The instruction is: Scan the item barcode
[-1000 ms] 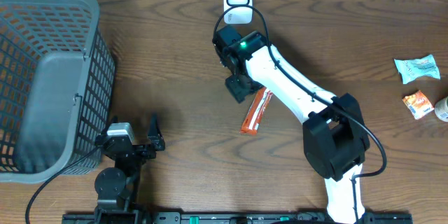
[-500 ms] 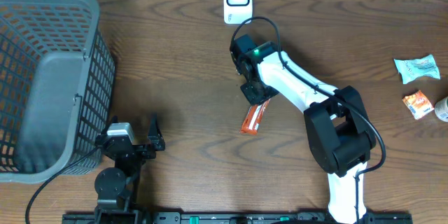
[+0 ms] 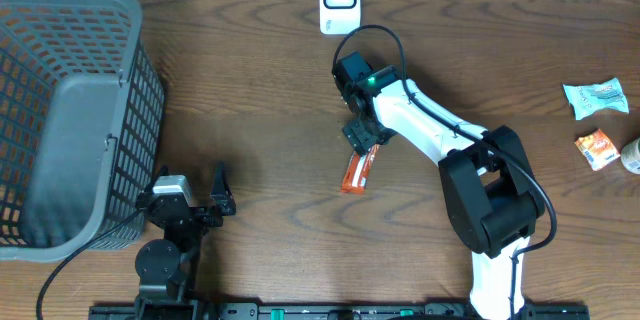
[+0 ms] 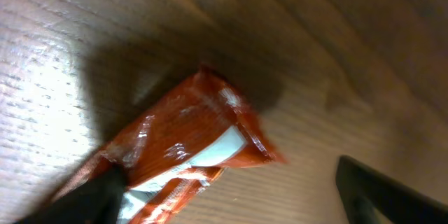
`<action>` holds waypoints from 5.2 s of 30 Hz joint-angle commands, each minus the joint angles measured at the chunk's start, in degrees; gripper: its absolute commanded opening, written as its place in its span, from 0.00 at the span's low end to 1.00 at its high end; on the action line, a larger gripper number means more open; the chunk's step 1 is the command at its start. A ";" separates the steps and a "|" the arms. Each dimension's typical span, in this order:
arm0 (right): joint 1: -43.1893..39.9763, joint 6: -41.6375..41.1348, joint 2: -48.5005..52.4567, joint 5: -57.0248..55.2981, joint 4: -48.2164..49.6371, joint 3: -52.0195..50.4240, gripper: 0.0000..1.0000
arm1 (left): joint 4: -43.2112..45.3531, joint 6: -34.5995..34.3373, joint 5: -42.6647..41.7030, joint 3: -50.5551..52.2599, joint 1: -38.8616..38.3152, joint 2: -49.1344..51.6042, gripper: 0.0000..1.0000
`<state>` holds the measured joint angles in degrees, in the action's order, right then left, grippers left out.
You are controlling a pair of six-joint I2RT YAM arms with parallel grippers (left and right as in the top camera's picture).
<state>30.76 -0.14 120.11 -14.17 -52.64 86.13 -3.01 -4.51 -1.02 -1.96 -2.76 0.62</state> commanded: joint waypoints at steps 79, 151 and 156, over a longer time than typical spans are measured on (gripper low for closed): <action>-2.64 -20.59 -14.56 24.74 -7.45 1.73 0.99 | -0.96 -0.11 0.37 1.73 0.24 -0.28 0.98; -9.49 -4.66 -40.09 35.98 10.80 -27.85 0.01 | -0.96 -0.11 0.37 1.73 0.24 -0.28 0.98; -9.64 -14.93 -29.29 28.09 10.19 -27.96 0.01 | -0.96 -0.09 0.37 1.73 0.24 -0.28 0.98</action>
<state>21.41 -7.16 86.48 24.12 -42.15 58.81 -2.98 -4.49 -0.99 -1.96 -2.76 0.62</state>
